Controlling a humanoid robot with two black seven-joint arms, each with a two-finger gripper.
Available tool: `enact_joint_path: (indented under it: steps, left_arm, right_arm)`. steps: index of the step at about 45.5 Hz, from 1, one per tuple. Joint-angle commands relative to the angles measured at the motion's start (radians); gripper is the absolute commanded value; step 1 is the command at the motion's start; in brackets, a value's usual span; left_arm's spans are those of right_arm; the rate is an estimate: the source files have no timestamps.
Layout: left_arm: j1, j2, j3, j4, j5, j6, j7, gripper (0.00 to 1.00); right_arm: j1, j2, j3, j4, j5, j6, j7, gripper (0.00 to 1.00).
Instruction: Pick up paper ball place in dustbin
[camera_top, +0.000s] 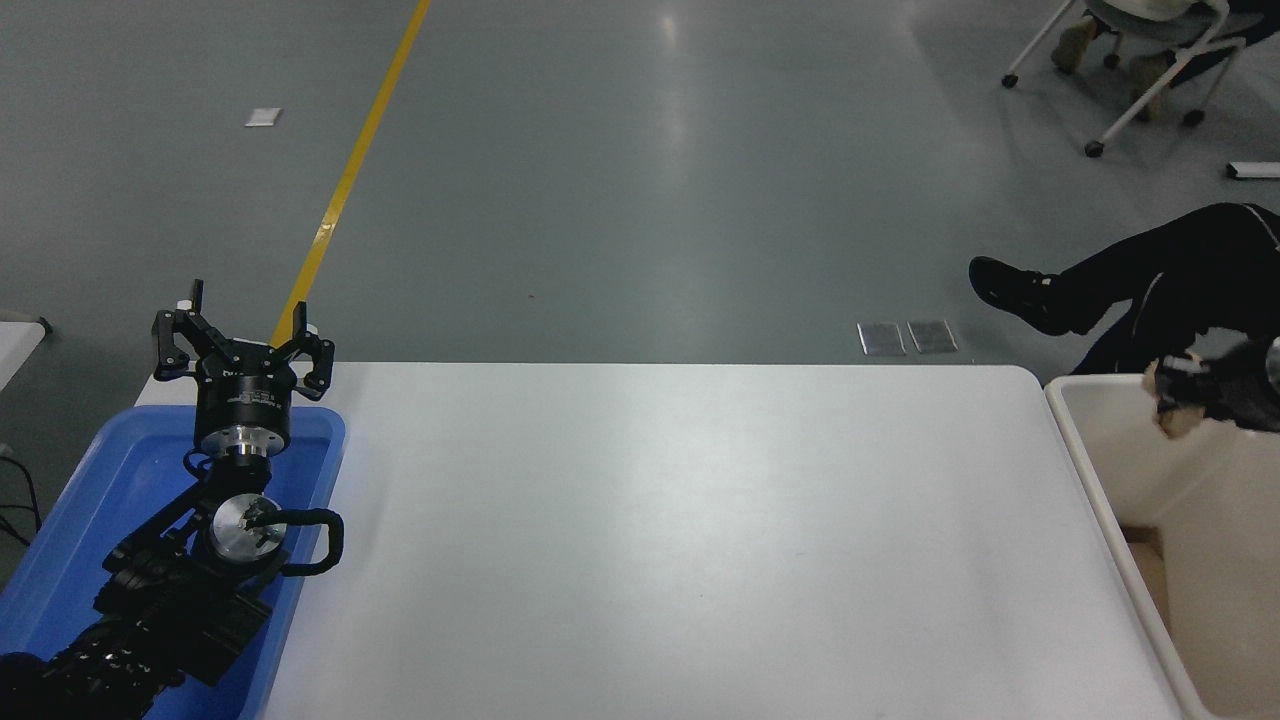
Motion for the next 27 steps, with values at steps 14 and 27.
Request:
enact_joint_path:
  steps: [14, 27]
  left_arm:
    - [0.000, 0.000, -0.002, 0.001, -0.002, 0.002, -0.004, 0.99]
    - [0.000, -0.001, -0.002, 0.001, -0.002, 0.004, -0.006, 0.99]
  right_arm:
    - [-0.349, 0.151, 0.074, -0.241, 0.150, -0.272, -0.120, 0.15]
    - [-0.368, 0.161, 0.134, -0.230, 0.161, -0.312, -0.145, 0.76]
